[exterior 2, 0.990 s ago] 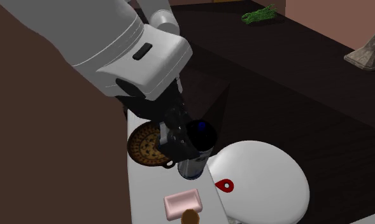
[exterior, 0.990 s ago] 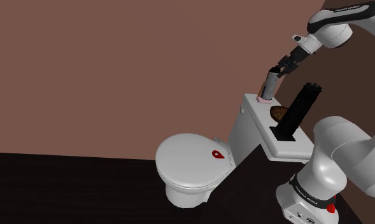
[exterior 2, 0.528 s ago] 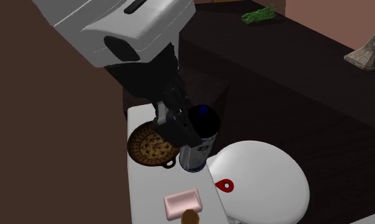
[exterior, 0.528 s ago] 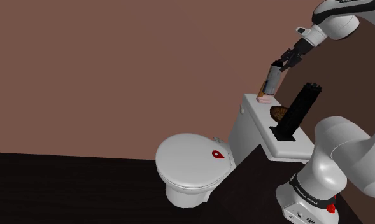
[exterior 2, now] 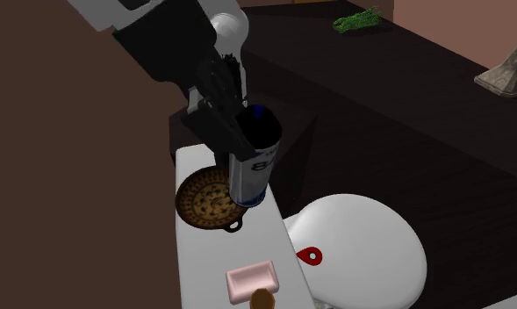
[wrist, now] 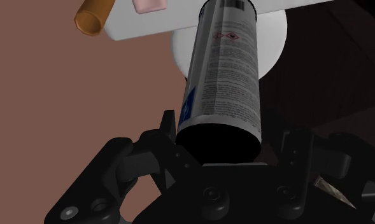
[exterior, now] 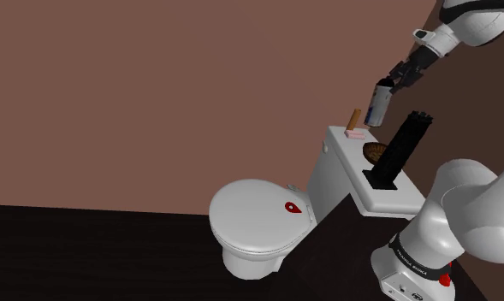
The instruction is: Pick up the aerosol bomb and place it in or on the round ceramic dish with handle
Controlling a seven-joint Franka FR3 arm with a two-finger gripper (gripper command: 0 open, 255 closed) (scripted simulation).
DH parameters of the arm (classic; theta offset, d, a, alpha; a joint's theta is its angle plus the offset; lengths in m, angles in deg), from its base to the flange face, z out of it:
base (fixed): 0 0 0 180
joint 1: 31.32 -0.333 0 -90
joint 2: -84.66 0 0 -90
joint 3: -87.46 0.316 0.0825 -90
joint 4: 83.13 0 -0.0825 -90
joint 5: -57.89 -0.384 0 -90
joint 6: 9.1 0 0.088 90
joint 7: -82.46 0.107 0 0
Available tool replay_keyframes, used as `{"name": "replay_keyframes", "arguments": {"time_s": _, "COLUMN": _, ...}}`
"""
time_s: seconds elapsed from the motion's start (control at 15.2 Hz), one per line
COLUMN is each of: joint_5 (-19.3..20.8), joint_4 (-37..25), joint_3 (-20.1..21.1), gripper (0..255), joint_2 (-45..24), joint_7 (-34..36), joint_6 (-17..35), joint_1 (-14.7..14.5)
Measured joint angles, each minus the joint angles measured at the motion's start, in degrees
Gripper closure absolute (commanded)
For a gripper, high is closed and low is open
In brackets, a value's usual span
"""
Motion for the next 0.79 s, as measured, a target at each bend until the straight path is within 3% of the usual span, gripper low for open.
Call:
{"name": "replay_keyframes", "arguments": {"time_s": 0.2, "joint_5": 5.6, "joint_4": 4.3, "joint_3": 10.8, "gripper": 255, "joint_2": 7.2, "joint_7": 3.1, "joint_6": -4.9, "joint_1": 9.6}}
{"name": "replay_keyframes", "arguments": {"time_s": 0.46, "joint_5": 9.9, "joint_4": 5.6, "joint_3": 14.5, "gripper": 255, "joint_2": 11.3, "joint_7": 3.6, "joint_6": -14.1, "joint_1": 13.3}}
{"name": "replay_keyframes", "arguments": {"time_s": 0.79, "joint_5": 11.4, "joint_4": 8.0, "joint_3": 17.0, "gripper": 255, "joint_2": 12.6, "joint_7": 3.2, "joint_6": -13.5, "joint_1": 16.3}}
